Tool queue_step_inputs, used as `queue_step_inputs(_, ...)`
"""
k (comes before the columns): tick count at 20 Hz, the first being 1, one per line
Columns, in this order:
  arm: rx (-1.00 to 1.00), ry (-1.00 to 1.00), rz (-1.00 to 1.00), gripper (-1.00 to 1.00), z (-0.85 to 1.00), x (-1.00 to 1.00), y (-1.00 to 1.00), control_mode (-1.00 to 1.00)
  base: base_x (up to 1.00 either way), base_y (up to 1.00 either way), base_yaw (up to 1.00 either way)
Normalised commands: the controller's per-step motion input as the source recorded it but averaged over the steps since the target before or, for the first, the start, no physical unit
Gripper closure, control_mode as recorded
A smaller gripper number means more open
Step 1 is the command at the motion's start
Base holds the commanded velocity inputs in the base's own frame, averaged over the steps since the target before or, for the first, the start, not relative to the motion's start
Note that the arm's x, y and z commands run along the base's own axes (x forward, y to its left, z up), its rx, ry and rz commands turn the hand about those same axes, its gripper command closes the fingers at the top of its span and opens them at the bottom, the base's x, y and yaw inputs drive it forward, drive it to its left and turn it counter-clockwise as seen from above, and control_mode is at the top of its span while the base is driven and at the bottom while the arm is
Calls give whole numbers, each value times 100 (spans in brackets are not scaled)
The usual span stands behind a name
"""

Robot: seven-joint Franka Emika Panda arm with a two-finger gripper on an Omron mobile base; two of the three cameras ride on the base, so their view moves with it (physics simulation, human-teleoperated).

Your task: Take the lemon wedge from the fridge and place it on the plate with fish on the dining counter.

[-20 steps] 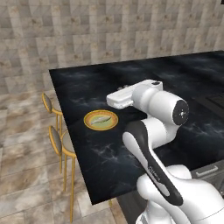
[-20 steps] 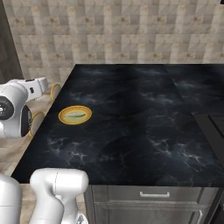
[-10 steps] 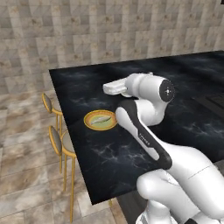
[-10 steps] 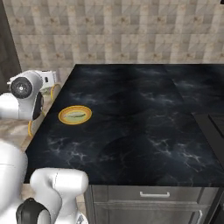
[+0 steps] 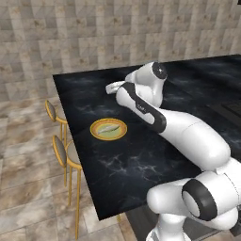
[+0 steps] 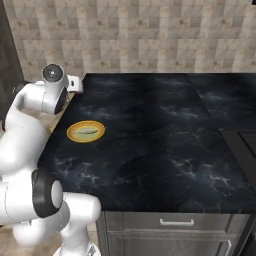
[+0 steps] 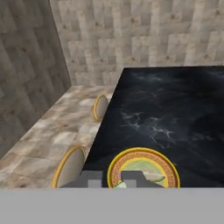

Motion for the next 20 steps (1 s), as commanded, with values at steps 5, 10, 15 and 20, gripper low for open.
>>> queue_step_inputs(5,-4,24,2,100,-38,21,14,-100,0,0,0)
queue_step_inputs(10,-10,15,0,100,-73,41,17,-100,0,0,0)
queue_step_inputs(15,-10,14,0,100,-81,33,19,-100,0,0,0)
queue_step_inputs(20,-8,3,0,100,-64,34,5,-100,0,0,0)
